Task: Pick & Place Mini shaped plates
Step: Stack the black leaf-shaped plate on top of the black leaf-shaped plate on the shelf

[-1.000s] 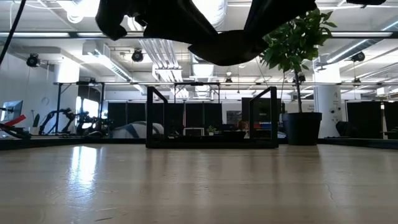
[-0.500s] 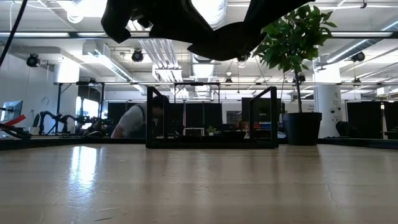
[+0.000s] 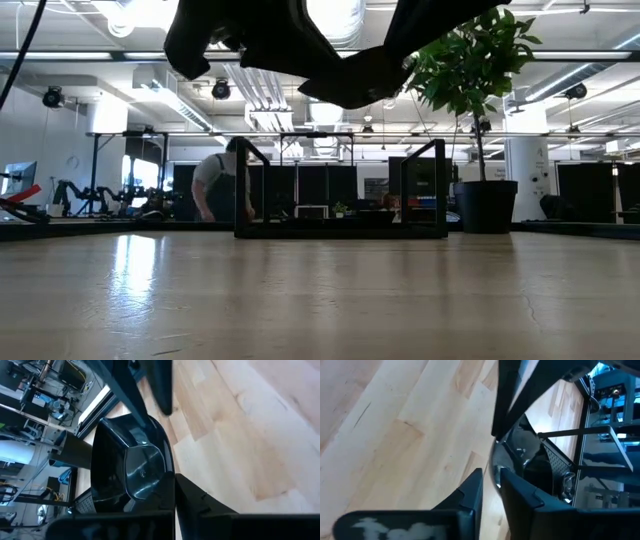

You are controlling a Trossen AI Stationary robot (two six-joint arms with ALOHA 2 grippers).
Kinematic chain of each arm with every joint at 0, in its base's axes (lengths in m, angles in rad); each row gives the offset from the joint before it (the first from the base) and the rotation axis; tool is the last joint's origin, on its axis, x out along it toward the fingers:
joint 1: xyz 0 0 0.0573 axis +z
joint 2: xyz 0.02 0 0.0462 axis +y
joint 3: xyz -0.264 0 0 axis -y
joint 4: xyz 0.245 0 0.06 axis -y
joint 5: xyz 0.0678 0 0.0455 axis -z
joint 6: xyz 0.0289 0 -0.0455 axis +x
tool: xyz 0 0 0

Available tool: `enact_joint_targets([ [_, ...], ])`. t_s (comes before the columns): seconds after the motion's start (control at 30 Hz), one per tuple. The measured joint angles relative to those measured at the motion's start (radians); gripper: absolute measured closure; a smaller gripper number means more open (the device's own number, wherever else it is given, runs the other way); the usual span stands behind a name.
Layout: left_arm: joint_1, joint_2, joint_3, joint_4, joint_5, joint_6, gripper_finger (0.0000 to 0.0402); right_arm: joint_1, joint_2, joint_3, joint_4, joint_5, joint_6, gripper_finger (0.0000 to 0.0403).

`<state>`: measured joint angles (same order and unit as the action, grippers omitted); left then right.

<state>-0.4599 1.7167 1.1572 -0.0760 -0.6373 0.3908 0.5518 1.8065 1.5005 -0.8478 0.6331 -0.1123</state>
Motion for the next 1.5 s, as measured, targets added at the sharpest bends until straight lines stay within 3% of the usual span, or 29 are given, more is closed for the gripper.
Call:
enact_joint_targets([
  [0.23,0.035,-0.050,0.000,-0.083,0.037,0.002,0.0401,0.002,-0.047,0.000,-0.010,-0.002,0.060,0.0305],
  [0.57,0.152,-0.192,0.000,-0.218,0.115,0.082,0.0401,0.009,-0.220,0.000,-0.016,-0.010,0.167,0.0311],
  [1.03,0.503,-0.399,0.000,-0.381,0.373,0.190,0.0401,0.012,-0.331,-0.001,-0.013,-0.012,0.186,0.0330],
  [1.33,0.747,-0.389,0.000,-0.395,0.566,0.239,0.0401,0.012,-0.347,-0.001,-0.023,-0.012,0.180,0.0323],
  [1.5,0.815,-0.312,0.062,-0.396,0.574,0.293,0.0401,0.011,-0.357,-0.001,-0.025,-0.010,0.180,0.0323],
])
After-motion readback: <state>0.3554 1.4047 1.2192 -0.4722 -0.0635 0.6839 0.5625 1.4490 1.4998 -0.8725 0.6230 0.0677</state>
